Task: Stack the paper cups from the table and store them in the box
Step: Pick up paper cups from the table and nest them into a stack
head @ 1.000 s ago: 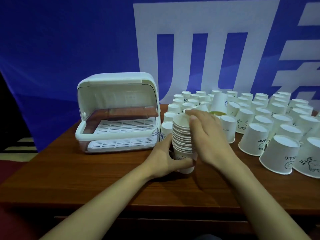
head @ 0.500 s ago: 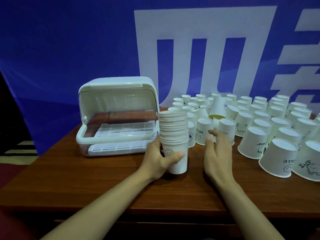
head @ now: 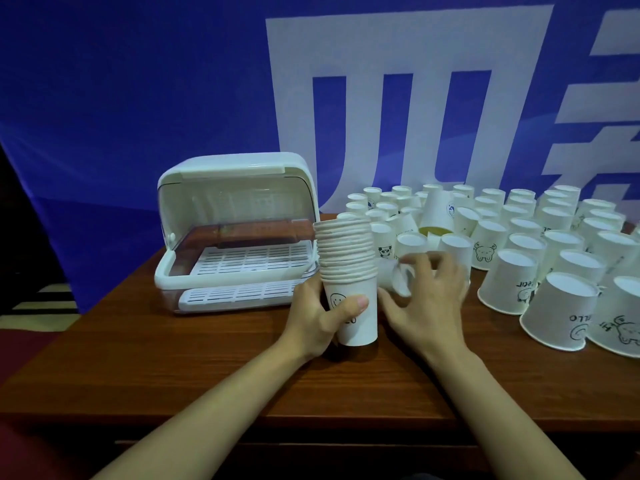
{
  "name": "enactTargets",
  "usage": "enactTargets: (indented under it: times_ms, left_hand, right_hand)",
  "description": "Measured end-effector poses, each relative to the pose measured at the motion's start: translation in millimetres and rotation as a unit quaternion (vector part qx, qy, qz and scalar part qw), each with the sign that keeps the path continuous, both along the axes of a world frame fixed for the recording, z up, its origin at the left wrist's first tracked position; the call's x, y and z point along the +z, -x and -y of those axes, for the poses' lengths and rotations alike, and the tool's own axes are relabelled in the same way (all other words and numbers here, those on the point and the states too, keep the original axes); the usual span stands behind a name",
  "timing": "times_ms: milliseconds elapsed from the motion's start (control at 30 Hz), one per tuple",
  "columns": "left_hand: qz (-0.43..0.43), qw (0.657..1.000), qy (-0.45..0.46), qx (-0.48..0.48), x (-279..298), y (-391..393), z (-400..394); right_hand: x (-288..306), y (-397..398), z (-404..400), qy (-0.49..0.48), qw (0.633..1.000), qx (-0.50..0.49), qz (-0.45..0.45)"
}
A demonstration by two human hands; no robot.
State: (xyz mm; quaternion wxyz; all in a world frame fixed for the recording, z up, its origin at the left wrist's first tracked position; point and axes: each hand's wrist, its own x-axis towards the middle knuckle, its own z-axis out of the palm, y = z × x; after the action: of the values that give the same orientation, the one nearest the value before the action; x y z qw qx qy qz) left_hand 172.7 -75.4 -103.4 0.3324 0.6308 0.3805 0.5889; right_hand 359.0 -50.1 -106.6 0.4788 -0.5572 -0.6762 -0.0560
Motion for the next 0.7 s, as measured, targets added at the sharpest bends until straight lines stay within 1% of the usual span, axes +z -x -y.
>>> enactTargets:
  times_ms: [67,133,200,300,333,367,433,467,533,633,700]
  left_hand:
    - [-0.004,1.0,0.001,-0.005,-0.6,-0.2,-0.4]
    - [-0.018,1.0,-0.002,-0.008,-1.5,-0.1,-0.5]
    - [-0.028,1.0,-0.004,-0.011,-2.2,0.0,-0.1]
    - [-0.038,0.999,-0.005,-0.01,-1.4,0.0,0.9]
    - [-0.044,0.999,-0.005,-0.007,-1.3,0.1,1.1]
    - [-0.05,0.999,-0.004,-0.007,-1.2,0.2,0.8]
    - [-0.062,0.998,-0.003,-0.006,-1.4,1.0,0.0]
    - [-0.068,0.998,-0.004,-0.004,-1.7,1.5,-0.4]
    - [-0.078,0.997,-0.005,-0.003,-1.8,1.8,-0.3]
    - [-0.082,0.997,-0.009,0.004,-1.9,2.5,0.0]
    - [-0.065,0.998,-0.003,0.007,-2.2,4.3,-0.5]
  right_hand:
    - [-0.8,-5.6,5.7,0.01,0.999,-0.002,-0.04]
    - [-0.5,-4.8,15.0,0.051,0.997,0.016,-0.051]
    - [0.4,-3.5,22.7,0.102,0.994,0.01,-0.038]
    - [1.4,-8.2,29.6,0.216,0.976,-0.008,-0.004]
    - [3.8,-11.1,30.5,0.238,0.971,-0.013,-0.018]
    - [8.2,-13.6,31.8,0.241,0.969,-0.015,-0.047]
    - [18.6,-16.0,34.5,0.214,0.972,-0.01,-0.099]
    - [24.3,-16.5,34.5,0.208,0.972,0.002,-0.107]
    - [35.2,-14.0,32.3,0.226,0.968,0.049,-0.102]
    - [38.1,-3.5,27.7,0.267,0.947,0.161,-0.076]
    - [33.3,4.1,25.8,0.255,0.943,0.179,-0.116]
